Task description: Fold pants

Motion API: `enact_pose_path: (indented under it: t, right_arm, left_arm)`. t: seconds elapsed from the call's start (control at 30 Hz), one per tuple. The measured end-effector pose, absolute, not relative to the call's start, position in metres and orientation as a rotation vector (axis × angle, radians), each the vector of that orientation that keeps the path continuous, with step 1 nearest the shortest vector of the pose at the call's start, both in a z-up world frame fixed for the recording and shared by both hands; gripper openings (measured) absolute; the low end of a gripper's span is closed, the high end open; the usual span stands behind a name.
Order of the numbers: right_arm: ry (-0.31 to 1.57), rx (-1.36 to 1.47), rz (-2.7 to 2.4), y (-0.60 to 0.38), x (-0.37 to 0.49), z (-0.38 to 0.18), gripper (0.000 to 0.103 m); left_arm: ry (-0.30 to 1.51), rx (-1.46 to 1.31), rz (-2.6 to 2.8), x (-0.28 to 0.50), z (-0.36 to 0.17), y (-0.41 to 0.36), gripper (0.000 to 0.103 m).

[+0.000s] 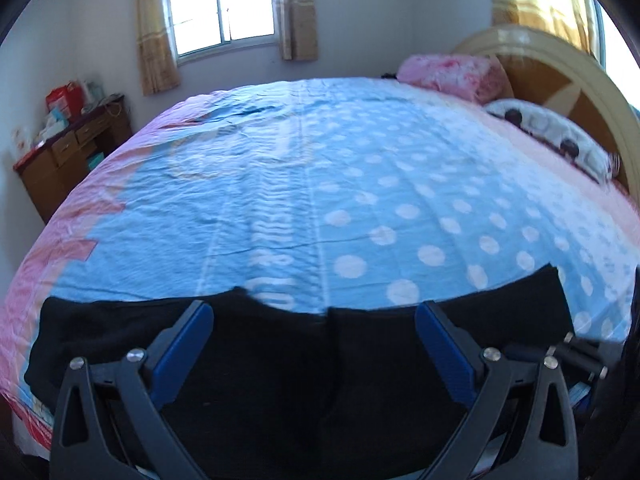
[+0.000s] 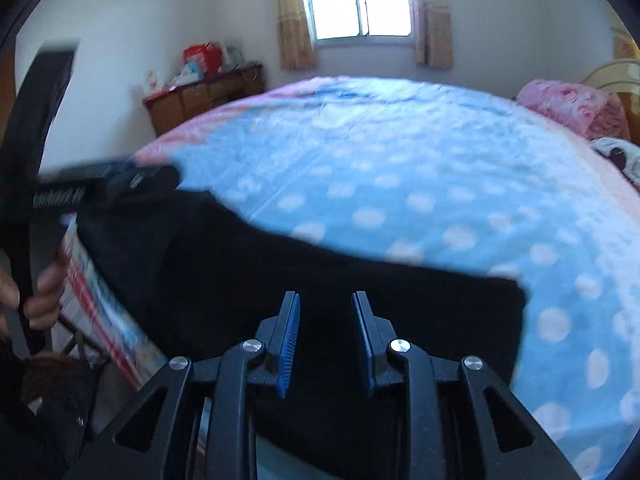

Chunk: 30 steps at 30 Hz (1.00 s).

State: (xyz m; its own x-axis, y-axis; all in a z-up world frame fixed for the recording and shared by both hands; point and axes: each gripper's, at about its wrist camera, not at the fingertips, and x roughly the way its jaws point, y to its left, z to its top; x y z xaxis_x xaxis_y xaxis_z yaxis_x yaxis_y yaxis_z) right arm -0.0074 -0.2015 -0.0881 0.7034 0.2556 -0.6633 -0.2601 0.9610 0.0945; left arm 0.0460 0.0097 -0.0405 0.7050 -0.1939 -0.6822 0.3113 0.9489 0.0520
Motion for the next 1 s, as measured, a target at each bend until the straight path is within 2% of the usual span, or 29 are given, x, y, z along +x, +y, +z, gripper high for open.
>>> enact_pose_path:
  t: [0.1, 0.27, 0.47, 0.57, 0.73, 0.9, 1.0]
  right_arm:
    - [0.818, -0.029, 0.365, -0.193, -0.020, -0.116, 0.029]
    - [0.806, -0.049, 0.439, -0.198, -0.042, -0.118, 0.029]
    - [0.575, 0.127, 0.345, -0.257, -0.046, -0.060, 0.029]
    - [0.608, 0.139, 0.219, -0.284, -0.032, -0.062, 0.029]
    - [0.759, 0.296, 0.148, -0.313, 0.015, -0.107, 0.029]
    - [0.729, 0.473, 0.203, -0.336, 0.012, -0.120, 0.029]
    - [0.717, 0.525, 0.193, -0.336, 0.009, -0.108, 0.029]
  left_arm:
    - [0.751, 0.217, -0.283, 0.046, -0.053, -0.011, 0.103]
    - [0.783, 0.268, -0.154, 0.056, -0.081, -0.006, 0.103]
    - [0.775, 0.177, -0.103, 0.053, -0.079, 0.022, 0.103]
    - [0.787, 0.220, -0.079, 0.056, -0.090, 0.017, 0.103]
    - [0.809, 0.200, -0.079, 0.061, -0.104, 0.020, 0.103]
    - [0.845, 0.117, -0.111, 0.065, -0.107, 0.030, 0.103]
    - [0.844, 0.128, -0.110, 0.062, -0.099, 0.033, 0.103]
